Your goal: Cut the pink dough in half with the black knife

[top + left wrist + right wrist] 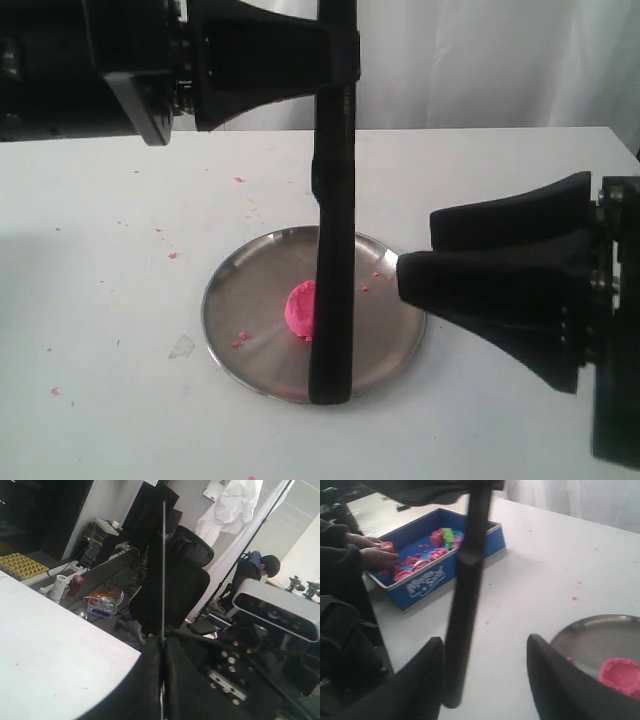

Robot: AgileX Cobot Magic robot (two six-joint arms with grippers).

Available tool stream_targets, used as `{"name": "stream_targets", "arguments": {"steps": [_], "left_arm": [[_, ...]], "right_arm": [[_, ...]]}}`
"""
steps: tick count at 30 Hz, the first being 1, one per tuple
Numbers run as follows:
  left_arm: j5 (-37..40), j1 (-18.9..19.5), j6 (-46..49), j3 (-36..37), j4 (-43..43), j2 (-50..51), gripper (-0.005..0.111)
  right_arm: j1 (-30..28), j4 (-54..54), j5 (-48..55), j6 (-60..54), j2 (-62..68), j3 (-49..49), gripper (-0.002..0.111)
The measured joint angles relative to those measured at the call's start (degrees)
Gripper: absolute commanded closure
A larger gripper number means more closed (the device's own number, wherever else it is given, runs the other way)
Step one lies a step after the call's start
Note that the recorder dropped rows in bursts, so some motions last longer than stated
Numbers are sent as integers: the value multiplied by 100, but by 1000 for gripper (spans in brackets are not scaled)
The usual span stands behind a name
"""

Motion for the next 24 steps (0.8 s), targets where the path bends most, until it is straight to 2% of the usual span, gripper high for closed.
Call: {"name": "stream_targets", "arguments": {"steps": [13,19,24], "left_arm": [[11,0,-56,0,12,0,107],[107,0,38,0,-159,0,107],[130,0,115,0,-159,0,107]], "right_arm": [[0,897,932,-777,576,0,61],[0,1202,1003,-1127,1145,0,71],[0,1449,1141,-1350,1423,0,72]]}}
